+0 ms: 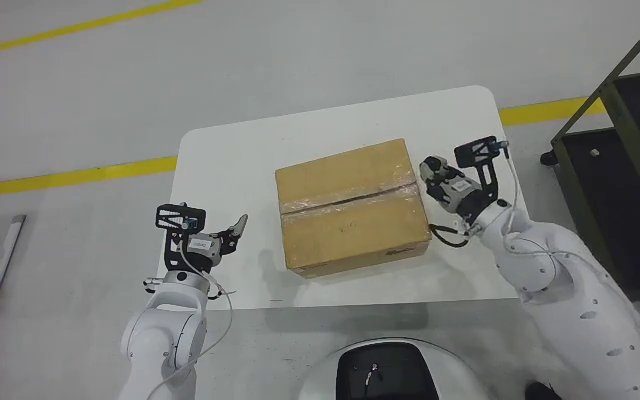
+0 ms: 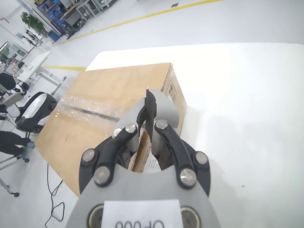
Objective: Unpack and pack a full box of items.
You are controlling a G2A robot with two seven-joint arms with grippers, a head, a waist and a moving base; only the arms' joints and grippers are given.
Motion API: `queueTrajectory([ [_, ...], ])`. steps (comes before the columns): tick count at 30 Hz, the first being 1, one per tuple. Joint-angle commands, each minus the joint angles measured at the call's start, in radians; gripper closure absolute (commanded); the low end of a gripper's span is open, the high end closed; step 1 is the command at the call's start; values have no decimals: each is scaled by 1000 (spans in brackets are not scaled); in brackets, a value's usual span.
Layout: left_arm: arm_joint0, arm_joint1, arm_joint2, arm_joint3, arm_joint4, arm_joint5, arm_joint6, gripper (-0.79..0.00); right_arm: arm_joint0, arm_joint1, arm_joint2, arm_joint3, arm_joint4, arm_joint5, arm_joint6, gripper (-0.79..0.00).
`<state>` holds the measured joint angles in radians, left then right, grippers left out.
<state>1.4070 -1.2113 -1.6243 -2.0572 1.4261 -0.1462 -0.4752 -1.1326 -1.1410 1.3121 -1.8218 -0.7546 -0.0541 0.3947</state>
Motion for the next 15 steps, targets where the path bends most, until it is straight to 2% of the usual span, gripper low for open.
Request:
queueTrajectory([
  [1, 0, 0, 0, 0, 0, 0, 0, -785, 4, -2, -8, -30, 10, -22, -8, 0],
  [5, 0, 0, 0, 0, 0, 0, 0, -785, 80, -19, -117, -15, 44, -91, -4, 0],
  [10, 0, 0, 0, 0, 0, 0, 0, -785, 282, -78, -371, 154, 54, -159, -32, 0],
  [15, 0, 0, 0, 0, 0, 0, 0, -785, 401, -129, -510, 312, 37, -153, -62, 0],
])
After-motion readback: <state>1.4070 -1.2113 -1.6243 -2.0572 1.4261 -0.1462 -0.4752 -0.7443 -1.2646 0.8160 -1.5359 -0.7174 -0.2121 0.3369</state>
